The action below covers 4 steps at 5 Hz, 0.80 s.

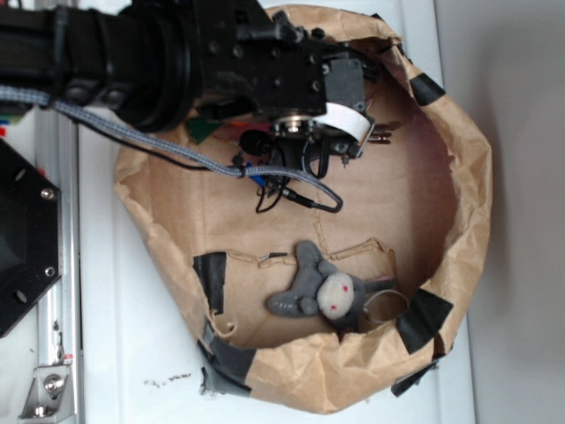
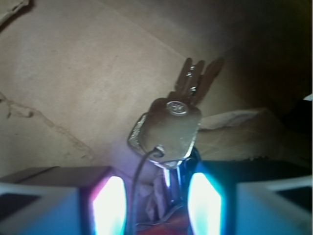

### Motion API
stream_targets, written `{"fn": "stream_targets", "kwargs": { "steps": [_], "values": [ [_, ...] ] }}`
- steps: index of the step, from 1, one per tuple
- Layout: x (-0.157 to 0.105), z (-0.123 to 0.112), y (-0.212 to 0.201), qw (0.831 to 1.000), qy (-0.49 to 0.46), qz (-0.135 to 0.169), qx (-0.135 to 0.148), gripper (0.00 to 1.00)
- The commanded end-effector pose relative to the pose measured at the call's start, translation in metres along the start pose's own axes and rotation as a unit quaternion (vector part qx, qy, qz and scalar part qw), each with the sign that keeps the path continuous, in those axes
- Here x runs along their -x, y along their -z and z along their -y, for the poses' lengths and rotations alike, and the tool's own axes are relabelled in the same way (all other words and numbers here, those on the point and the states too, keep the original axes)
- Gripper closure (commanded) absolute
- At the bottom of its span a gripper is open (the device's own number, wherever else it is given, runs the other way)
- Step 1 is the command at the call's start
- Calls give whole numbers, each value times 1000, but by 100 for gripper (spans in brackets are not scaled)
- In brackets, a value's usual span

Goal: Grab the silver keys.

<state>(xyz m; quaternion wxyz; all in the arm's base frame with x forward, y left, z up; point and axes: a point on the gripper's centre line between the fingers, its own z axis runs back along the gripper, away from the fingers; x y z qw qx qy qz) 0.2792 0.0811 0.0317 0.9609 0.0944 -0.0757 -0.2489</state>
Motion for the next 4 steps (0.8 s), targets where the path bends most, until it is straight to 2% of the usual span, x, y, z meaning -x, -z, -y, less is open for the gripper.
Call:
{"fn": "stream_targets", "kwargs": {
  "steps": [1,4],
  "values": [
    [-6,-7,-13,1000,-10,14,-19,100],
    [-9,-9,-14,999,-18,18,-28,100]
  ]
}}
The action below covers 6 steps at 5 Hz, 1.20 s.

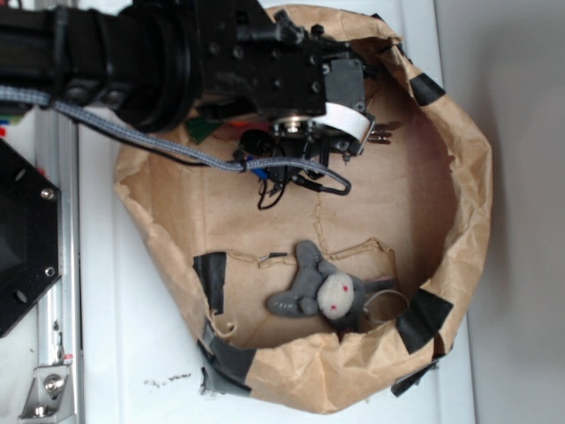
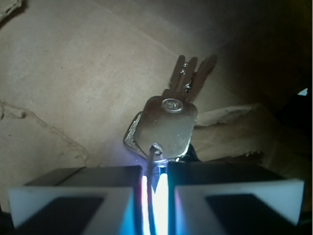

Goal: Grab the silver keys.

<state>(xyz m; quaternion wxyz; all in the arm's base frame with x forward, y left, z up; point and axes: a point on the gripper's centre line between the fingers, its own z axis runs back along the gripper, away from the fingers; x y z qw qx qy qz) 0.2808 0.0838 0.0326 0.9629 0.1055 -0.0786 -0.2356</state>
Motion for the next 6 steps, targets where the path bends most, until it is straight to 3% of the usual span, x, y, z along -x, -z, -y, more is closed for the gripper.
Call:
{"fn": "stream_targets", "kwargs": {
  "steps": [1,2,3,4,6],
  "values": [
    [-16,-5,-41,999,-46,14,-13,100],
    [-29,17,-97,990,-98,-2,102,100],
    [-30,17,-154,980,-71,19,183,100],
    [-32,24,-139,987,-65,14,145,100],
    [-36,24,-126,988,-84,4,129,100]
  ]
}}
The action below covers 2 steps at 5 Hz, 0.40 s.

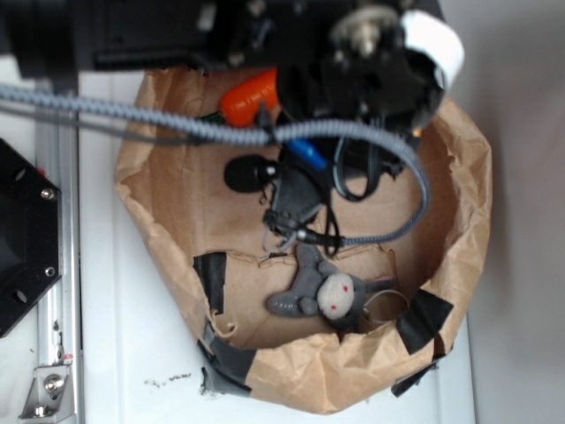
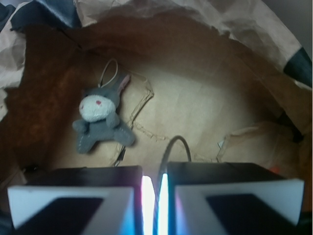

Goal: Grab the silver keys.

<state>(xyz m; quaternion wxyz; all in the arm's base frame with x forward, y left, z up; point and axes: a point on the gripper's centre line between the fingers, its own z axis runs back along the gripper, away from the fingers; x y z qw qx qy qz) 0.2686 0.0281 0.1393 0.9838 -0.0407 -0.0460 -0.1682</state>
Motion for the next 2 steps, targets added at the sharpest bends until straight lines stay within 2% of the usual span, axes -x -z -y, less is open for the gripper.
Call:
{"fn": "stream_targets", "kwargs": {
  "steps": [1,2],
  "values": [
    [-12,2,-6,1000,-9,5,-18,100],
    [-13,2,-1,999,-11,4,-38,100]
  ]
}}
